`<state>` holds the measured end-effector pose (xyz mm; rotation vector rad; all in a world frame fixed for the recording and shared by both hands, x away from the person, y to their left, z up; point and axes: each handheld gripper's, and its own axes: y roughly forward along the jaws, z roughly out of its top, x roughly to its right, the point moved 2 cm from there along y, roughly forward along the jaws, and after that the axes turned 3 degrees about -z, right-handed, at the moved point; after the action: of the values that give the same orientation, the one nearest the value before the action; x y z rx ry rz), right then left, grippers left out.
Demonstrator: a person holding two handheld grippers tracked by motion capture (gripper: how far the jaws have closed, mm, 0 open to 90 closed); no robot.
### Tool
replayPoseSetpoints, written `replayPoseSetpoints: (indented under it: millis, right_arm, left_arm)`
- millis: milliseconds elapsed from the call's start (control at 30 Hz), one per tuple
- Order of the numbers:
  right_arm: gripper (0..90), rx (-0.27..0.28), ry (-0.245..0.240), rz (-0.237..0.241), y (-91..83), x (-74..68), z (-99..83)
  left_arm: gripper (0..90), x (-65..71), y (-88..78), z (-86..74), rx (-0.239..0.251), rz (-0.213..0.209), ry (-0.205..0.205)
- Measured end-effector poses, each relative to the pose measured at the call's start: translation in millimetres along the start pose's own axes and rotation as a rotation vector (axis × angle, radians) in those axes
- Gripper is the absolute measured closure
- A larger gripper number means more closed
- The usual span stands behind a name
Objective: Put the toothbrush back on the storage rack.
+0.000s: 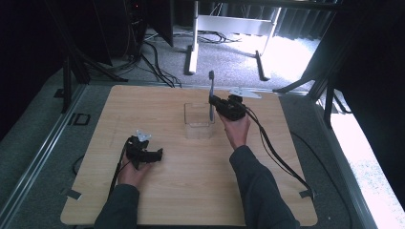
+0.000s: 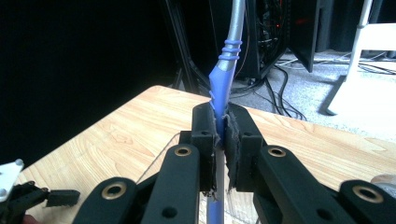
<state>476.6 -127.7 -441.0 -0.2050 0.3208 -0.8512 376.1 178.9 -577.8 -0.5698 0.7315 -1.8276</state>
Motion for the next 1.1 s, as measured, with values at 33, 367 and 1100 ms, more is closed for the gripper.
replayPoseSetpoints:
  millis: [33,367,1100]
  right_arm:
    - [82.7,-0.006,-0.001,0.002,1.1,0.2,-0.9]
    - [82.7,-0.063,-0.038,-0.006,10.5,2.3,-10.4]
    - [81.5,-0.179,-0.146,-0.025,16.9,-4.7,-27.1]
  left_arm:
    - [9.7,0.0,0.0,0.0,0.0,0.0,0.0]
    - [9.6,0.5,-0.2,-0.2,0.0,0.0,0.0]
    - [9.6,0.7,-0.2,-0.2,0.0,0.0,0.0]
